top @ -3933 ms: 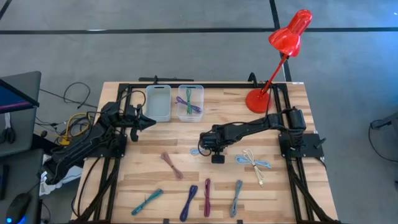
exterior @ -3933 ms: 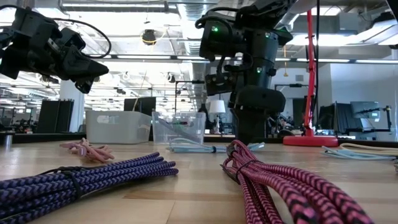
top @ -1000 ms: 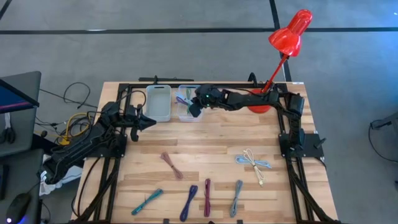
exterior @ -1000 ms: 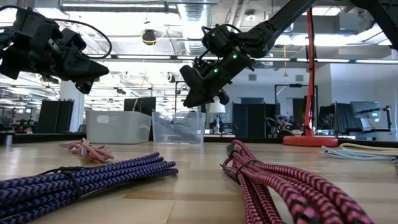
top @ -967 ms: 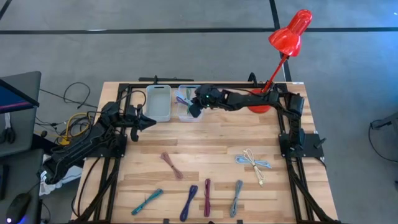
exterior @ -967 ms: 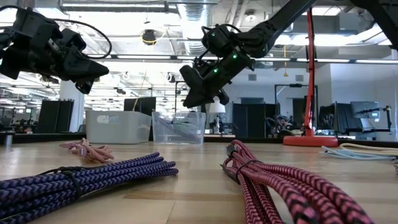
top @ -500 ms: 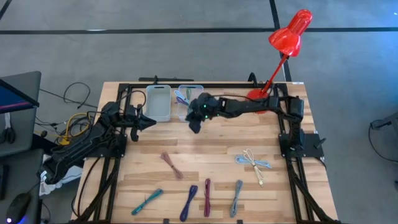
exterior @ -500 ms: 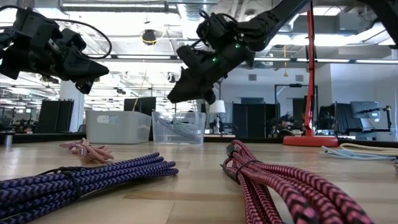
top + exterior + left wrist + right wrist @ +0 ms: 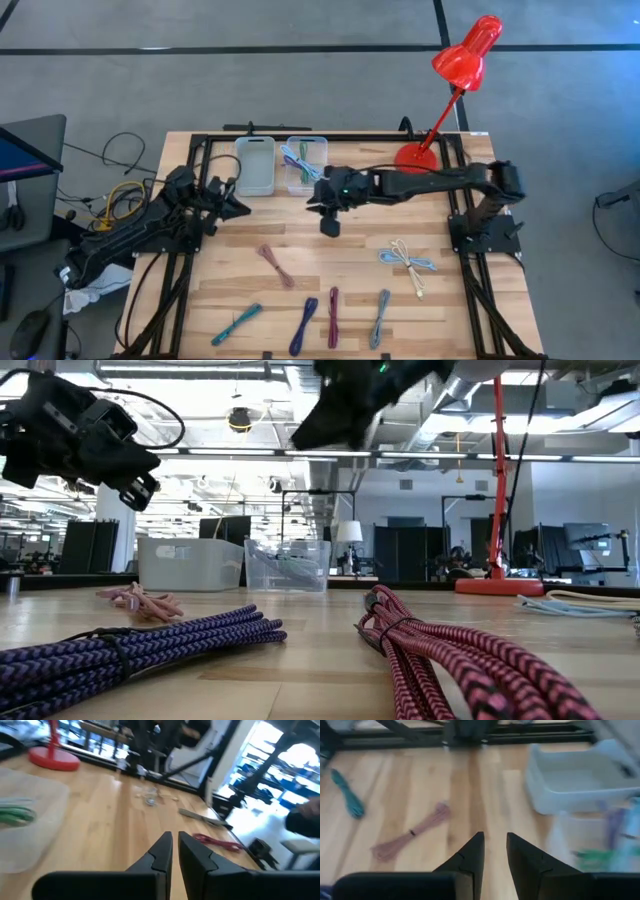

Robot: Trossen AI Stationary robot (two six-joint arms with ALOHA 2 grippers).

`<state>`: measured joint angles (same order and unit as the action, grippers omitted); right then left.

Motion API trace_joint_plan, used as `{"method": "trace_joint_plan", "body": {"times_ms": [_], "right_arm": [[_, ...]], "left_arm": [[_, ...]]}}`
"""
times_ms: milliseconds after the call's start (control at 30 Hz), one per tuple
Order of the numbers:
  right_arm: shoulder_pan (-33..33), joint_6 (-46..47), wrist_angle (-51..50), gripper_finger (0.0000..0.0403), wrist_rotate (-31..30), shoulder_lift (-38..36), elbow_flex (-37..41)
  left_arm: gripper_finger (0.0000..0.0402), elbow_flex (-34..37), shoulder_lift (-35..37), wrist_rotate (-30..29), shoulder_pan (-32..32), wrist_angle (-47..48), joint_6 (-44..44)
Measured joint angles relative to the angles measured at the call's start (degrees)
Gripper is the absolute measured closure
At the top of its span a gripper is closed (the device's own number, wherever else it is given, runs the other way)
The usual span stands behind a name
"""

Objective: Pick & Place USB Port
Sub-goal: Put the brown charge cable into the transparent bin

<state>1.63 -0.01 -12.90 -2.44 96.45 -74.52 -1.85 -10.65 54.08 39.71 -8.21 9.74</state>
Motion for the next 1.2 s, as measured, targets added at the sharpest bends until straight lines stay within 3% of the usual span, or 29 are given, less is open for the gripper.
{"method": "trace_joint_plan", "body": {"times_ms": [300,433,633,833,1033,1200], "right_arm": [[-2.49,-0.04,-13.88,0.0327,-15.69,-10.82,0.02],[-2.54,0.00,-18.57,0.0327,-17.58,-14.39,0.59],[-5.05,0.49,-14.84,0.0327,-20.40,-21.37,8.67],[-9.47,1.74,-5.62,0.0327,-23.36,-32.30,21.94],[-13.84,4.75,0.65,0.0327,-23.93,-44.99,31.95],[-16.84,5.20,1.42,0.0327,-29.15,-54.24,38.30]], "left_arm": [[0.0345,0.00,-4.51,-12.13,-13.36,-1.81,0.12],[0.0329,0.00,-6.89,-17.70,-19.46,-5.65,-2.83],[0.0333,-0.02,-7.81,-17.99,-24.73,-15.55,-6.55],[0.0344,-0.02,-9.07,-21.82,-24.73,-13.33,-6.22],[0.0345,-0.02,-15.53,-23.19,-25.06,-13.14,-4.71],[0.0345,-0.02,-19.47,-24.09,-26.15,-13.69,-4.84]]}}
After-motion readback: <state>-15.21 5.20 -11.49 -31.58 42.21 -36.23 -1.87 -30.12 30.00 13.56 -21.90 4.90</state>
